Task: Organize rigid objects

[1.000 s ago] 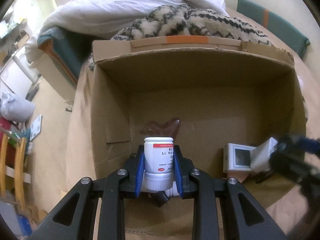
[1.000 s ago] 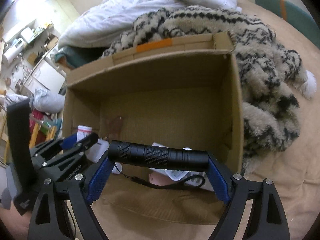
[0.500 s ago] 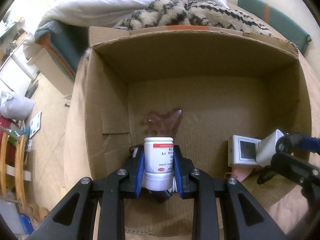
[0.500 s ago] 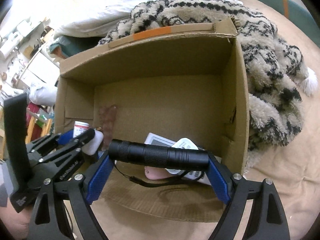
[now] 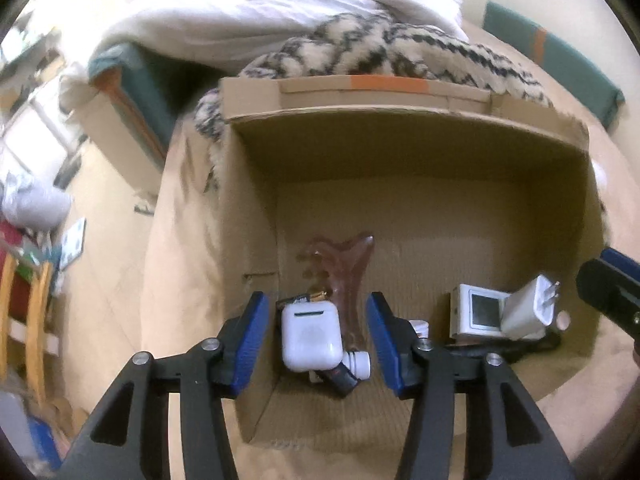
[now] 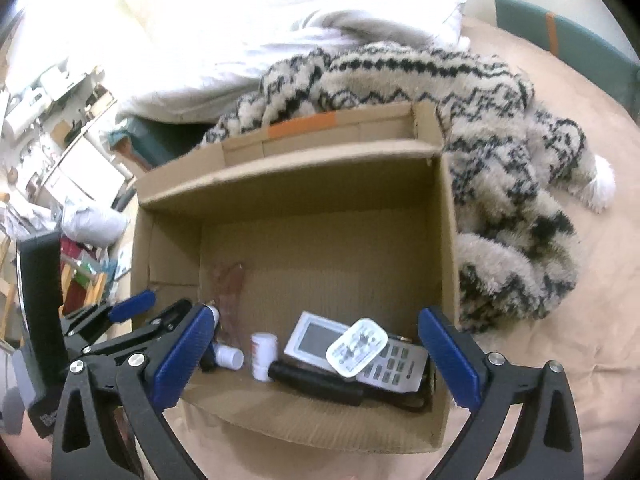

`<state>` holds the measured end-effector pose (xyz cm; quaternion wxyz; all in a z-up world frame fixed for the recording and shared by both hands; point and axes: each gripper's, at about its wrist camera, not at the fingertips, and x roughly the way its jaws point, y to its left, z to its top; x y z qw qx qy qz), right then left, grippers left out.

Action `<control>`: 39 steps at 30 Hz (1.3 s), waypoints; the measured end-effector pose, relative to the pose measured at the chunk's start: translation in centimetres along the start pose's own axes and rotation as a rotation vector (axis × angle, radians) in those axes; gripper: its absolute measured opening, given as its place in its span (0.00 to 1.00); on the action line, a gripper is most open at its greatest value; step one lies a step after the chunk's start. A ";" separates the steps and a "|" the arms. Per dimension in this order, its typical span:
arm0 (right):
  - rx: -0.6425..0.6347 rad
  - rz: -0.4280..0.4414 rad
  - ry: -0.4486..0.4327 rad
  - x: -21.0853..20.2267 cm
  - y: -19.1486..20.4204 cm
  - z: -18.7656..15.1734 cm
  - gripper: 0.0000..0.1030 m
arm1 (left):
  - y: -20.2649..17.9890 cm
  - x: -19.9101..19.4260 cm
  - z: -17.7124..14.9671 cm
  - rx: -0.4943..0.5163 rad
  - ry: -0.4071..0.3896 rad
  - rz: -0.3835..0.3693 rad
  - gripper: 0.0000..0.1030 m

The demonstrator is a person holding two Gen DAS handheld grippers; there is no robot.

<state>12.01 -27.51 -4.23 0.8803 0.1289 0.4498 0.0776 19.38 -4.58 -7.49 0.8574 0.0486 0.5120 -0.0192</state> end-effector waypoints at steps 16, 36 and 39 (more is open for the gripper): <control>0.049 0.020 0.015 -4.7 -0.5 -4.8 1.00 | 4.4 -6.5 -5.5 -0.107 0.033 -0.076 0.86; -0.065 -0.115 -0.303 -14.4 2.5 -11.1 1.00 | 5.2 -17.9 -11.4 -0.100 -0.445 -0.052 1.00; -0.071 -0.130 -0.299 -13.9 2.5 -11.0 1.00 | 5.6 -17.3 -11.1 -0.119 -0.425 -0.054 1.00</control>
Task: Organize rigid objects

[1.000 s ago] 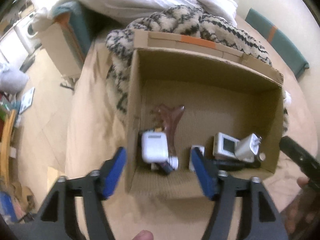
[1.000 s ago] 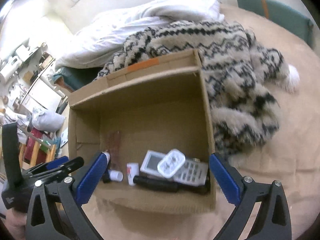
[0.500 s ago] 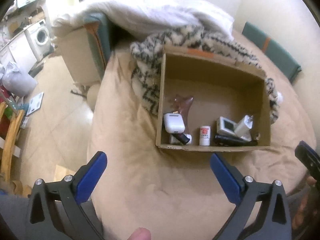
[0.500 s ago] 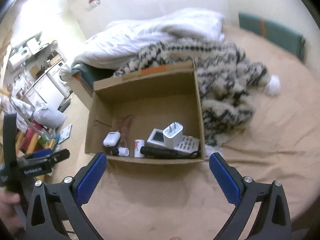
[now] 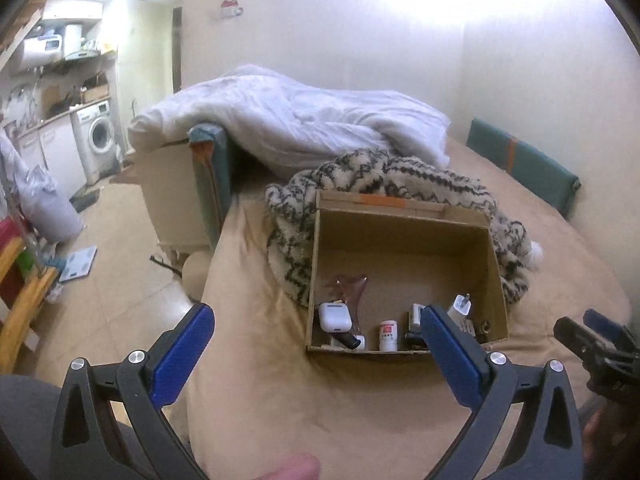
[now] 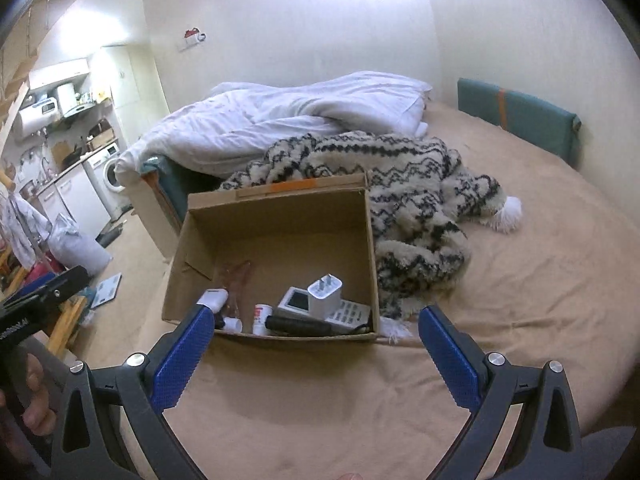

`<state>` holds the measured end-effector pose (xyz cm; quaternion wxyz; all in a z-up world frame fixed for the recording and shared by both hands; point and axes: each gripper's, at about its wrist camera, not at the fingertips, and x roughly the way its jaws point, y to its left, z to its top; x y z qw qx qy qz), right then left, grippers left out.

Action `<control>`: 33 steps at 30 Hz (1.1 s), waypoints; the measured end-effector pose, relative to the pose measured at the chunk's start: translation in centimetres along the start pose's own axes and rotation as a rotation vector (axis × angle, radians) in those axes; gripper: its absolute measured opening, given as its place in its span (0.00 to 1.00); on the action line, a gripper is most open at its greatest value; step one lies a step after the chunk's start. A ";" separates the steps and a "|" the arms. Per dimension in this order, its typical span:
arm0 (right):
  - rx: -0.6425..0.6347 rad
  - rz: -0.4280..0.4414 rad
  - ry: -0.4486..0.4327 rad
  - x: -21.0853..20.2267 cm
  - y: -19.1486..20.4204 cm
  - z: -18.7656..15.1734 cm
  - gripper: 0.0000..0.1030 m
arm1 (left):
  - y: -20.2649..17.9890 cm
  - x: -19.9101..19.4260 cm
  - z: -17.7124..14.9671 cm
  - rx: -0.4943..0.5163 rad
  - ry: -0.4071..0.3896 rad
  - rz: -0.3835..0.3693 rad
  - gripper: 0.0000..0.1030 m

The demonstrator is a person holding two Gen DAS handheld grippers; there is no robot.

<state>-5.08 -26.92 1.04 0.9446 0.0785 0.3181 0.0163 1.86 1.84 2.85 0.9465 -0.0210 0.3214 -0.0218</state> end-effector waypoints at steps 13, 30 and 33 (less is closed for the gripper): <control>0.002 -0.033 -0.012 0.4 0.0 0.3 1.00 | -0.4 1.0 -0.7 0.008 0.041 -0.009 1.00; 0.009 -0.034 -0.019 0.3 -0.1 0.3 1.00 | -1.4 0.9 -1.2 0.053 0.039 0.003 1.00; 0.011 -0.032 -0.019 0.3 -0.2 0.3 1.00 | -1.4 1.0 -1.3 0.055 0.040 0.002 1.00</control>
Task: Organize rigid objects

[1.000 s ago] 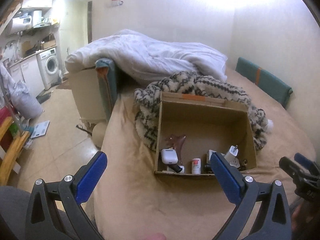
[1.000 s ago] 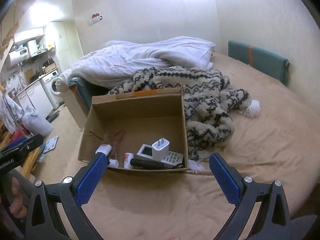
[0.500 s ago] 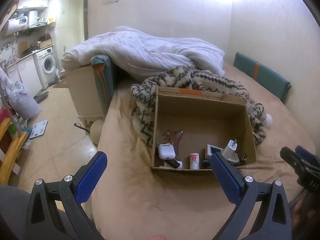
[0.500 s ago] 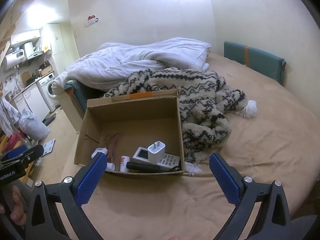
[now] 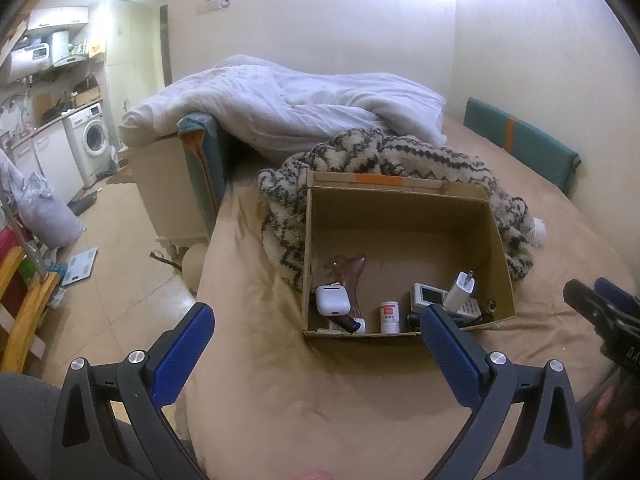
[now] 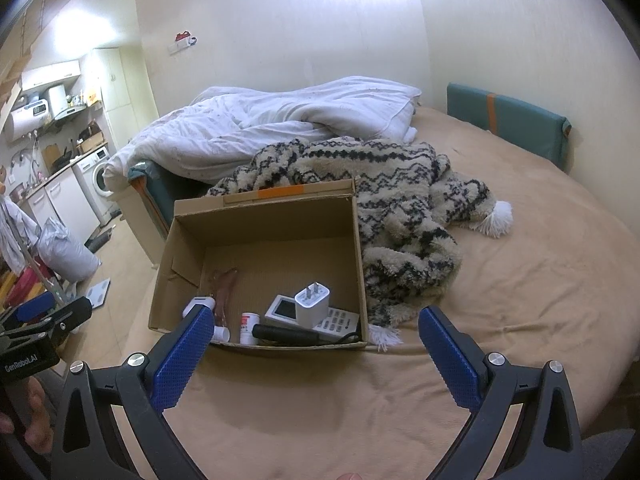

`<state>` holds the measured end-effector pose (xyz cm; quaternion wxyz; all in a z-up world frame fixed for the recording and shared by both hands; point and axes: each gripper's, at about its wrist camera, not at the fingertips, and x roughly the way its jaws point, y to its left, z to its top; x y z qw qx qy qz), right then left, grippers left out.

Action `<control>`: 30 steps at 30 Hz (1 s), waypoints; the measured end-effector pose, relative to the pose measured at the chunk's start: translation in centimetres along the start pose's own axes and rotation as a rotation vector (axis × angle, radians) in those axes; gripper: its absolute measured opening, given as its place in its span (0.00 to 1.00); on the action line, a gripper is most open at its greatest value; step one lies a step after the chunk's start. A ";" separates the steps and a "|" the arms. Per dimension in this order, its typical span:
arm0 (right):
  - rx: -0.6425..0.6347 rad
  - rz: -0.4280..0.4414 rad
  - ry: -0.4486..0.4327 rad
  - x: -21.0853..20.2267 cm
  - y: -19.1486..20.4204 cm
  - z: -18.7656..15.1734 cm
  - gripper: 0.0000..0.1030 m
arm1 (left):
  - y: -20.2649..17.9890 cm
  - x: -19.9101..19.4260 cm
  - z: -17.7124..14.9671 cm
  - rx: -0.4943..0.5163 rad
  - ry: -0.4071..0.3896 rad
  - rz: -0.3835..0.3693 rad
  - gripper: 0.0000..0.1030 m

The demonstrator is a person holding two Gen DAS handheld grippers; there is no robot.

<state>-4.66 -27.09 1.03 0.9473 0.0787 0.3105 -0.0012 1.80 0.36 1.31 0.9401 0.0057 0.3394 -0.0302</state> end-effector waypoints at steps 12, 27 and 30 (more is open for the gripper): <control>0.000 -0.002 0.003 -0.1 0.0 0.0 1.00 | 0.0 0.0 -0.1 -0.002 0.003 0.002 1.00; 0.000 -0.002 0.000 -0.1 0.0 0.0 1.00 | 0.2 0.3 -0.3 -0.003 0.009 0.004 1.00; 0.001 -0.001 0.001 0.0 0.0 0.0 1.00 | 0.2 0.3 -0.2 -0.002 0.009 0.004 1.00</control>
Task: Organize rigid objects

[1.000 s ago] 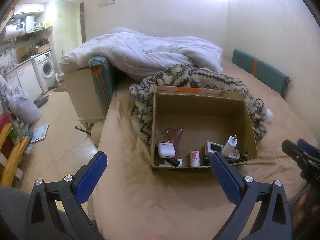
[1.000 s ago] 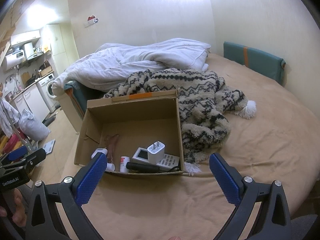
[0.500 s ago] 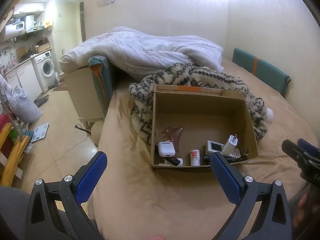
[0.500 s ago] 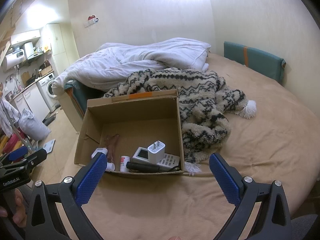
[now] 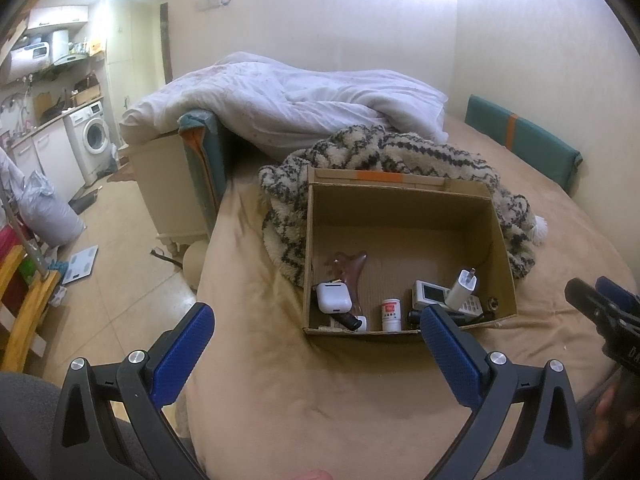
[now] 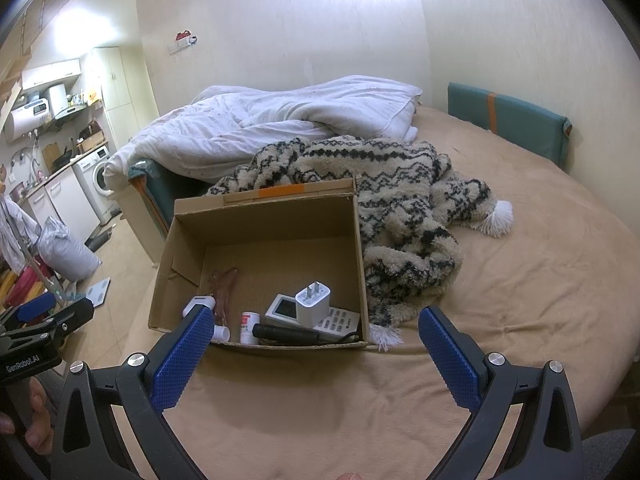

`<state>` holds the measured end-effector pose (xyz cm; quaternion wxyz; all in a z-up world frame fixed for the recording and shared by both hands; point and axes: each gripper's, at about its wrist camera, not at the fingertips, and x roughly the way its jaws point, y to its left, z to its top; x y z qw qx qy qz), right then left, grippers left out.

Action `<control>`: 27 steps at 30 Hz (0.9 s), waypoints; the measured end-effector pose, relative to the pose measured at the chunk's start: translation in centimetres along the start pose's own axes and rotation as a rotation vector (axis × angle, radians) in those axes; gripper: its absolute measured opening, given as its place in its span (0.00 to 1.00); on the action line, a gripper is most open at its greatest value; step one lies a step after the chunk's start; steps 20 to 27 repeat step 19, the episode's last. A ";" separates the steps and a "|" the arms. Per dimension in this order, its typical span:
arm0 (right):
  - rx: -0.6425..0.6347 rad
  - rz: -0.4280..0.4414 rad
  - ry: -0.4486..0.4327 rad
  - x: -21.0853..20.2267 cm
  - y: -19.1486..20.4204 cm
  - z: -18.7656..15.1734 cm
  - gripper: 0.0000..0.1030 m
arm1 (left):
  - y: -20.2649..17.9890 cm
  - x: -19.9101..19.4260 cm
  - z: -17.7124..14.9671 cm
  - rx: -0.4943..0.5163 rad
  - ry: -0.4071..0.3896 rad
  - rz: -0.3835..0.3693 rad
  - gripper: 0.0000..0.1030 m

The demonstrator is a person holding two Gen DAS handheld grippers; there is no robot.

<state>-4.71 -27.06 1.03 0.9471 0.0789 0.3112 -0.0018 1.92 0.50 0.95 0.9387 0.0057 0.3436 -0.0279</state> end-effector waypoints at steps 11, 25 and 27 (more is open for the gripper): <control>-0.001 0.000 0.000 -0.1 0.0 0.0 1.00 | -0.1 0.0 0.0 -0.001 0.000 0.000 1.00; -0.001 0.000 0.000 0.0 0.0 0.0 1.00 | -0.1 -0.2 0.0 0.007 -0.001 -0.007 1.00; -0.001 0.000 0.000 0.0 0.0 0.0 1.00 | -0.1 -0.2 0.0 0.007 -0.001 -0.007 1.00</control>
